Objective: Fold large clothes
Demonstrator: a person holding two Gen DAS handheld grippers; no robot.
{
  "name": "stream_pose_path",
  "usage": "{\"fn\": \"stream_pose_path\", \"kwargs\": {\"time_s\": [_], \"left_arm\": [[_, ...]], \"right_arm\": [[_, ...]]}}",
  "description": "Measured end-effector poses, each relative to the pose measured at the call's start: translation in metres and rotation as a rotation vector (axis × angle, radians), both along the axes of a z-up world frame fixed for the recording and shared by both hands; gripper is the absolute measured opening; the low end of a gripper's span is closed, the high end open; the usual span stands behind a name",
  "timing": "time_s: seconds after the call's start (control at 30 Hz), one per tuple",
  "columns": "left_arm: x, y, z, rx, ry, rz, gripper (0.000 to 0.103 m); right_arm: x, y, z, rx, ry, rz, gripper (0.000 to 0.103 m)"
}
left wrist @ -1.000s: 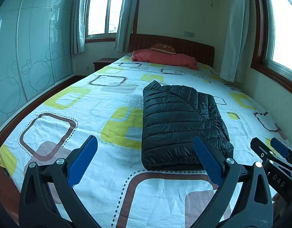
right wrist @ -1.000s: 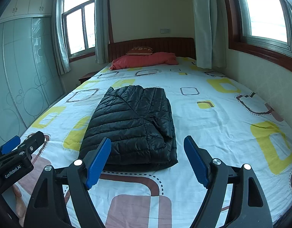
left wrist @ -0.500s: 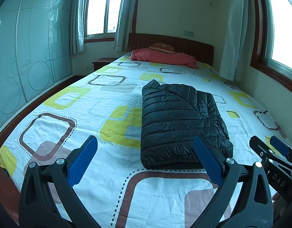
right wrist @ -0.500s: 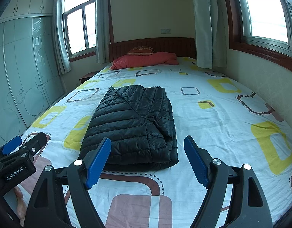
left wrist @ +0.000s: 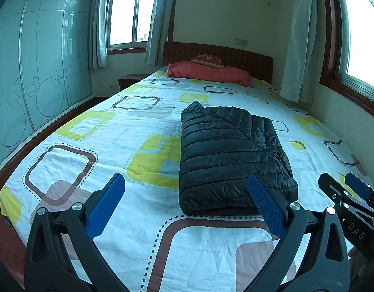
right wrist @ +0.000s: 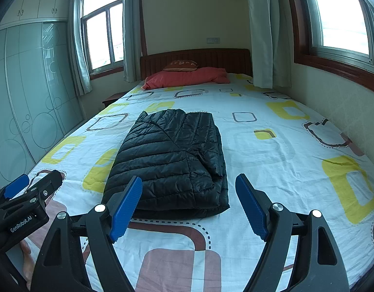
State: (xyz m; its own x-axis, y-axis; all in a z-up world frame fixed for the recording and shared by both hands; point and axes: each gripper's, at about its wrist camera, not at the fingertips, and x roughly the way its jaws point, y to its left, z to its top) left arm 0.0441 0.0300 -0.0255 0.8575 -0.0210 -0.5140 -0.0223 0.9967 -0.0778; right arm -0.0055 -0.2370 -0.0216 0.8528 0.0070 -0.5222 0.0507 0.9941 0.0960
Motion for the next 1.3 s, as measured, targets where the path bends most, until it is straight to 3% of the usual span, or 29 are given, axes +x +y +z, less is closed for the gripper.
{"fn": "stream_pose_path", "kwargs": {"time_s": [0.6,1.13,1.3], "left_arm": [[0.002,0.003,0.004,0.009,-0.021,0.024,0.101],[0.013,-0.007,-0.001,0.067,-0.038,0.044,0.101],[0.023,-0.012,-0.012,0.082,0.029,0.009,0.101]], "right_arm": [[0.000,0.003,-0.001,0.000,0.004,0.002,0.078],[0.010,-0.001,-0.014,0.009,0.039,0.012,0.078],[0.017,-0.003,-0.022,0.015,0.059,0.015,0.078]]}}
